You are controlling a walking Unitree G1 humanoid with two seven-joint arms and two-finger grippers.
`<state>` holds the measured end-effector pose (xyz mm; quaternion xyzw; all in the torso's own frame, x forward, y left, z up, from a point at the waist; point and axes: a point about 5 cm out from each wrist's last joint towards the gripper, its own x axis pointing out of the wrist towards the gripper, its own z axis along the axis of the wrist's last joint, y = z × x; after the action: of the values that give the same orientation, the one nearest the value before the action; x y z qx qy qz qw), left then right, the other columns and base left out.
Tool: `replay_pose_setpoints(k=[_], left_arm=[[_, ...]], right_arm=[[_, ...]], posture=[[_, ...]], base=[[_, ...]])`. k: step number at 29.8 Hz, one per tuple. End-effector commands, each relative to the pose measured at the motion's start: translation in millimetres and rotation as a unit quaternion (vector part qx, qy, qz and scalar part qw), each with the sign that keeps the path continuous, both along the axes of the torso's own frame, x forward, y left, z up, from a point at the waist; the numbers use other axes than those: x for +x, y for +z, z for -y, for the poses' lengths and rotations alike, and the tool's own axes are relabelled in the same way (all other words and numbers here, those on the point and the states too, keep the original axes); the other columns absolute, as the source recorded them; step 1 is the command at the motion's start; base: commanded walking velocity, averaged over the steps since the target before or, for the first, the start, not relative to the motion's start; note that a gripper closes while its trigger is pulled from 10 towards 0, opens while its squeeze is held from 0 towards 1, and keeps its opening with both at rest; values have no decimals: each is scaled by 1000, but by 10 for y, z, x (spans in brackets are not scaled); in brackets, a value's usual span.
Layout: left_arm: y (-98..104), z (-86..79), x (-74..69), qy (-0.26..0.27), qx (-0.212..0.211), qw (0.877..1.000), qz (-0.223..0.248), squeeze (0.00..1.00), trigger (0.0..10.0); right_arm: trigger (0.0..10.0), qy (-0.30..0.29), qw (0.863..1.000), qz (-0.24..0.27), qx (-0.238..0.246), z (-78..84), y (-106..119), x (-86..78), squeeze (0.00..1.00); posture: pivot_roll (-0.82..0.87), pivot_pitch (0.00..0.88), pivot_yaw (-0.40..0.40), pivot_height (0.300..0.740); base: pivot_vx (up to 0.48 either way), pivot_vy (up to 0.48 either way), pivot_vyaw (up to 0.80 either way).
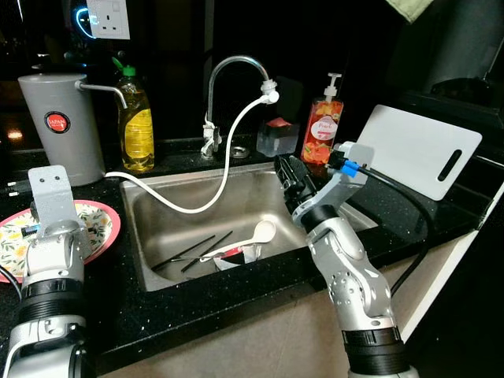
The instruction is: Kitchen organization
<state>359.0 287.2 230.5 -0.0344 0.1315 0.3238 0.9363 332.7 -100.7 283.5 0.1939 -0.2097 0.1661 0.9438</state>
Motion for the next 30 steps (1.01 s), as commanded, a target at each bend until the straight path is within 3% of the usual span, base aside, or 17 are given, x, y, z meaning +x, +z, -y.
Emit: replay_pose_setpoints(k=[1, 13, 14, 15, 17, 18, 19, 22, 23, 30], left_arm=[[12, 14, 35, -6, -11, 1000, 5, 0, 10000], [-30, -37, 62, 4, -5, 1000, -10, 0, 10000], [-48, -48, 57, 7, -3, 1000, -15, 0, 8471], [-62, -56, 51, 10, -2, 1000, -18, 0, 6275], [-74, -62, 46, 12, -2, 1000, -20, 0, 5686], [-80, -65, 43, 13, -2, 1000, -21, 0, 4706], [-112, -79, 30, 22, -10, 999, -24, 0, 1176], [-124, -82, 27, 23, -14, 999, -25, 0, 1176], [-133, -86, 24, 25, -16, 999, -25, 0, 0], [-137, -90, 24, 26, -17, 999, -24, 0, 0]], right_arm=[[10000, -7, 1000, -1, -1, 31, -2, -14, 0], [10000, -6, 1000, -2, -1, 25, -3, -13, 0], [10000, -6, 1000, -2, -1, 26, -4, -12, 0], [10000, -6, 1000, -2, -1, 27, -5, -12, 0], [10000, -6, 1000, -2, -1, 27, -6, -12, 0], [10000, -7, 1000, -2, -1, 27, -6, -12, 0], [10000, -7, 1000, -2, -1, 30, -8, -11, 0], [10000, -7, 1000, -2, -1, 32, -8, -11, 0], [10000, -7, 1000, -3, -1, 34, -10, -10, 0], [10000, -7, 1000, -3, -1, 35, -12, -9, 0]], posture=[[-58, 0, -58, 740], [-59, 0, -56, 740], [-59, 0, -55, 740], [-59, 0, -55, 740], [-59, 0, -55, 740], [-59, 0, -55, 740], [-59, 0, -54, 740], [-59, 0, -55, 740], [-59, 0, -55, 740], [-59, 0, -55, 740]], base=[[0, 0, 0], [0, 0, 0], [0, 0, 0], [0, 0, 0], [0, 0, 0], [0, 0, 0], [0, 0, 0], [0, 0, 0], [0, 0, 0], [0, 0, 0]])
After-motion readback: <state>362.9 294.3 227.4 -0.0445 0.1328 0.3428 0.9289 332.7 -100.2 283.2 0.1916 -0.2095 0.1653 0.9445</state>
